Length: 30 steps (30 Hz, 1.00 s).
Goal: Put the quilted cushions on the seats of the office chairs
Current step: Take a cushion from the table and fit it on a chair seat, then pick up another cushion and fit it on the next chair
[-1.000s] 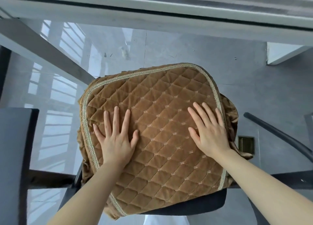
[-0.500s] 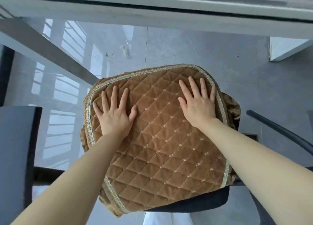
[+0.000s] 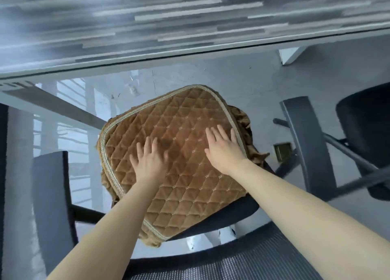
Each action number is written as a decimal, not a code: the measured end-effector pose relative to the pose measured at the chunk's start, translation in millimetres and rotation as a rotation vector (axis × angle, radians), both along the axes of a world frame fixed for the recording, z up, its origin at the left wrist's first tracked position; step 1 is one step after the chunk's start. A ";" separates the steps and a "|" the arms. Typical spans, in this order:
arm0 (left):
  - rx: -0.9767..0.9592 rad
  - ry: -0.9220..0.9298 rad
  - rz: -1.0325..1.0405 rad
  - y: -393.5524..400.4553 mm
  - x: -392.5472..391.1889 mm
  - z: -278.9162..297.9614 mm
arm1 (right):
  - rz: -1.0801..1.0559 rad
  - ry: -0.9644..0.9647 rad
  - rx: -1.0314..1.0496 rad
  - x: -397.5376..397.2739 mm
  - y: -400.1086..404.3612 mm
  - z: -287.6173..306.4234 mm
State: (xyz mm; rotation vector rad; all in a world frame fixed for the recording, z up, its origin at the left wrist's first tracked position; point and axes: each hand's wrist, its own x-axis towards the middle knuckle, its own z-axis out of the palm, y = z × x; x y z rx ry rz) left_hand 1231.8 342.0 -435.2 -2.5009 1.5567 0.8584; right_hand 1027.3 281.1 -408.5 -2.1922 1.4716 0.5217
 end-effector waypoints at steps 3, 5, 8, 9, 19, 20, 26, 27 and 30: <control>-0.027 0.068 -0.153 15.6 -30.1 42.6 | -0.068 -0.095 -0.034 -31.9 30.5 56.8; -0.033 0.133 -0.220 23.3 -58.6 83.1 | -0.146 -0.182 -0.062 -57.2 51.4 104.3; -0.087 0.182 -0.335 39.7 -96.5 135.4 | -0.259 -0.274 -0.091 -90.5 79.6 156.7; -0.116 0.203 -0.368 49.0 -112.9 158.5 | -0.311 -0.303 -0.111 -107.6 93.2 175.3; -0.309 0.424 -0.561 144.0 -277.8 318.6 | -0.841 -0.412 -0.259 -278.7 258.9 282.0; -0.299 0.440 -0.563 151.8 -294.2 327.0 | -0.880 -0.417 -0.276 -294.0 274.7 288.2; -0.288 0.496 -0.643 215.2 -430.2 366.9 | -1.032 -0.485 -0.345 -411.0 378.6 333.2; -0.276 0.504 -0.651 228.0 -457.3 368.2 | -1.034 -0.479 -0.362 -436.6 396.0 338.8; -0.203 0.524 -0.681 260.8 -527.8 375.4 | -1.096 -0.438 -0.419 -502.4 438.5 349.6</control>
